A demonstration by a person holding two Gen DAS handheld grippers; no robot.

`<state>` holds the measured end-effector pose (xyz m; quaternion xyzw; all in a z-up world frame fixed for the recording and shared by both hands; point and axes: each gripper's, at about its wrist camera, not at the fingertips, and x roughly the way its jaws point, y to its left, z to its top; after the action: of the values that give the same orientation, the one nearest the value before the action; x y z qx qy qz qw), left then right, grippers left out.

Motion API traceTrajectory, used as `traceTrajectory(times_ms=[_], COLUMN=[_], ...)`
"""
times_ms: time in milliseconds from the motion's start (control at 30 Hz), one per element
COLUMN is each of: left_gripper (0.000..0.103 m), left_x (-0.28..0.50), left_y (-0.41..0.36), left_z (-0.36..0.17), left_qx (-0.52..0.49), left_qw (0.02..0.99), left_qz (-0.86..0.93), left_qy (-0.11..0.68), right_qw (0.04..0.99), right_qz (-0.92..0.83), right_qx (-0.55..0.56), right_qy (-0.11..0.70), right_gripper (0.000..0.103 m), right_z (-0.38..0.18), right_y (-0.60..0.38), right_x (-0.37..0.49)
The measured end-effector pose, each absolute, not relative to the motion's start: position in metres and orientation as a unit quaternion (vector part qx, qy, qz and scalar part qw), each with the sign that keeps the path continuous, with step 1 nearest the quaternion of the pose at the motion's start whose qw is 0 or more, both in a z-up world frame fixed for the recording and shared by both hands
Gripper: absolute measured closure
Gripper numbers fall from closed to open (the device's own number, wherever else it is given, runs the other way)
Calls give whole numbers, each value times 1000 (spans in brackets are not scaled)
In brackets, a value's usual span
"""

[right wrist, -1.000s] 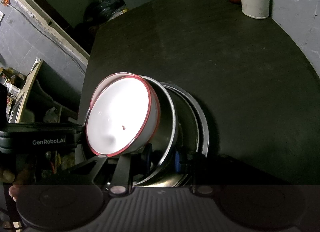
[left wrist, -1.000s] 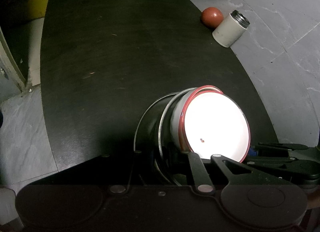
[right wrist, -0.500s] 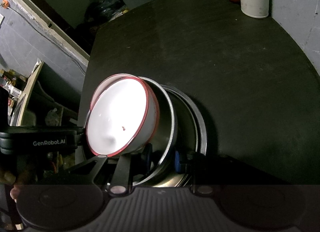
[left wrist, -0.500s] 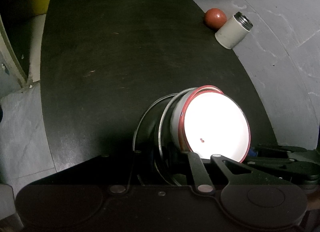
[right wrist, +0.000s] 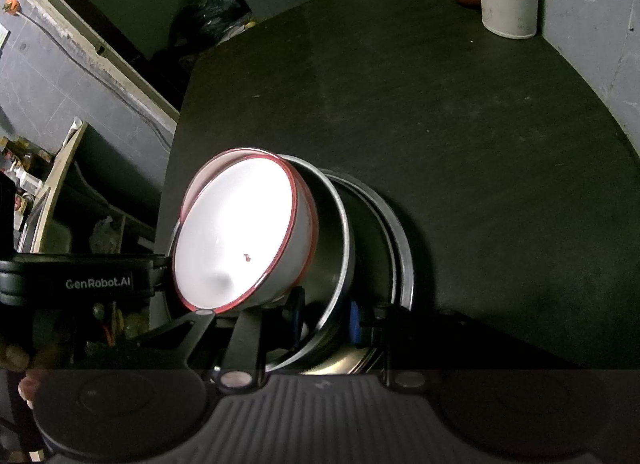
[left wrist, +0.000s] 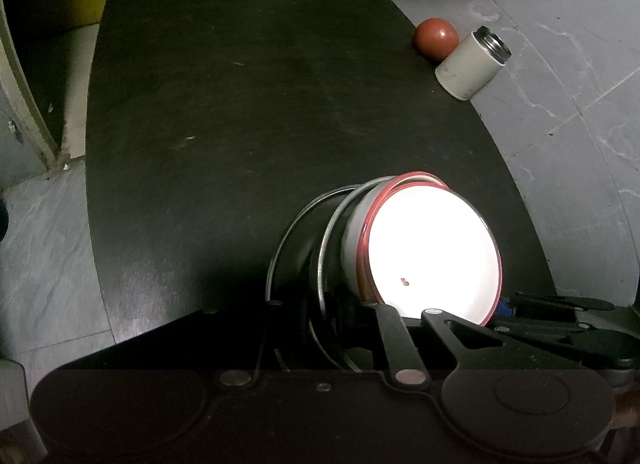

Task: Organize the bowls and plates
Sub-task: 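Lower the bowl stack onto the steel plates with both grippers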

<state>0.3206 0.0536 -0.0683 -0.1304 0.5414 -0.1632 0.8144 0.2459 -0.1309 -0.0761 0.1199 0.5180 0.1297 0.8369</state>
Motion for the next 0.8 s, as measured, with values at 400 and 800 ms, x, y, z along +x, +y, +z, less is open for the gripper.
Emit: traceTrajectory(times_ms=[400,800], left_gripper=[89,88], left_x=[323,325], left_y=[54,49], left_z=[-69,-69], left_qx=[-130,-114], left_qw=[811,812], left_qz=[-162,-156], left_qy=[547,550], right_qw=[835,837], right_qz=[127,117], right_qx=[105,85], right_qy=[526,528], right_gripper=[78,78], right_z=[-72,-69], right_y=[-128,-120], right_x=[249,248])
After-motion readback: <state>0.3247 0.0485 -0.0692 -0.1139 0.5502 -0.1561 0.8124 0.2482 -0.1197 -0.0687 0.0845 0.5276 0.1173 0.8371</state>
